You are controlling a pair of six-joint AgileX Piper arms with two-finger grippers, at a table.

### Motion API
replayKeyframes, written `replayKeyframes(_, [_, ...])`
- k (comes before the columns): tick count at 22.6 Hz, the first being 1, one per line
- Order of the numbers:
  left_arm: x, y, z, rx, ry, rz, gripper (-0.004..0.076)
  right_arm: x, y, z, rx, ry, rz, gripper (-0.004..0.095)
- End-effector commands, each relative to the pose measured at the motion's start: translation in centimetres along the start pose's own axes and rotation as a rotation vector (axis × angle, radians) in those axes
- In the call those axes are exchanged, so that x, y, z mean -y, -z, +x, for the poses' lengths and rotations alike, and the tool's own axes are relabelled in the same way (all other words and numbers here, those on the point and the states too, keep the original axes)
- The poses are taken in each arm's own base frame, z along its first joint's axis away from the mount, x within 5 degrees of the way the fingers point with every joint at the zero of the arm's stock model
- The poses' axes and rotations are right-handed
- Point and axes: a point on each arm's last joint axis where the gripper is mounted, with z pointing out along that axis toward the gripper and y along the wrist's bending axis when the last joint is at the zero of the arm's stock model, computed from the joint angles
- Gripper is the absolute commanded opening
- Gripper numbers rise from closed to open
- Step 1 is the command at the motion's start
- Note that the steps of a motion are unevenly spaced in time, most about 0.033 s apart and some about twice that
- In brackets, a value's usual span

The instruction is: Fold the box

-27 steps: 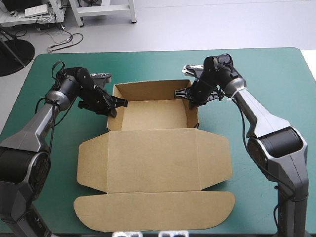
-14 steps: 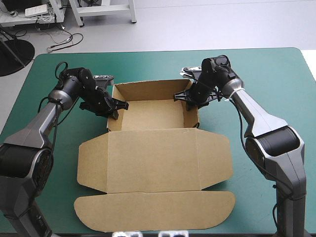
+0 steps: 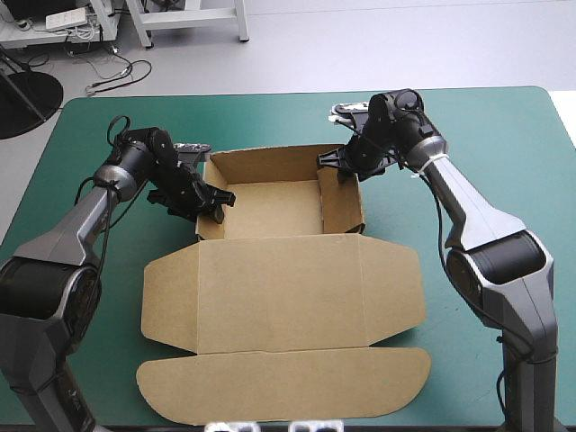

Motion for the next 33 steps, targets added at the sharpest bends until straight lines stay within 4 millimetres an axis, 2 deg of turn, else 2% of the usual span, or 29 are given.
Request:
replayKeyframes(1, [1.0,3.1,-0.3,0.105,-0.013,0.016,0.0396,-0.4,4.3,-0.4,0.099,0.023,-0.006,0.0408])
replayKeyframes(5, [1.4,4.7,-1.0,0.142,-0.029,0.018,0.0396,-0.7,5.8,-0.8,0.145,0.029,-0.015,0.0409])
replayKeyframes(8, [2.1,8.3,-1.9,0.2,-0.068,0.0,0.0395,-0.9,9.1,-0.9,0.231,0.043,-0.005,0.0408])
replayKeyframes(9, [2.2,8.9,-2.0,0.204,-0.07,-0.002,0.0396,-0.9,9.7,-0.8,0.245,0.046,0.0,0.0408])
replayKeyframes(13, [3.2,13.2,-2.0,0.313,-0.061,-0.003,0.0395,-1.0,14.5,0.3,0.346,0.095,0.026,0.0407])
replayKeyframes(14, [3.7,15.1,-1.4,0.363,-0.073,-0.002,0.037,-1.1,16.2,0.9,0.38,0.105,0.023,0.0406])
replayKeyframes(16, [4.4,18.1,0.3,0.435,-0.09,-0.002,0.0271,-1.3,18.5,1.7,0.427,0.078,0.01,0.0395])
replayKeyframes(17, [4.9,20.1,1.5,0.485,-0.104,-0.005,0.0176,-1.4,19.6,2.2,0.448,0.063,-0.006,0.0395])
replayKeyframes(19, [5.7,23.8,4.3,0.582,-0.179,-0.033,-0.0012,-1.5,20.4,2.5,0.464,0.059,-0.014,0.0395])
replayKeyframes(22, [6.6,28.7,9.0,0.722,-0.213,-0.07,-0.001,-1.2,18.8,2.3,0.417,0.04,-0.008,0.0394])
replayKeyframes(24, [6.9,30.2,11.8,0.767,-0.239,-0.093,-0.001,-1.0,16.5,2.0,0.355,0.032,0.001,0.0394])
replayKeyframes(26, [6.9,30.9,14.1,0.787,-0.249,-0.121,-0.001,-0.8,14.5,1.8,0.301,0.026,0.005,0.0394])
replayKeyframes(29, [6.5,30.8,17.3,0.796,-0.249,-0.167,-0.001,-0.9,12.0,1.3,0.239,0.013,-0.022,0.0394])
replayKeyframes(32, [5.8,29.1,19.9,0.793,-0.24,-0.198,-0.001,-0.9,9.4,0.8,0.183,0.001,-0.038,0.0393])
replayKeyframes(33, [5.6,28.5,21.4,0.799,-0.239,-0.204,-0.001,-0.9,8.5,0.6,0.164,-0.005,-0.044,0.0394])
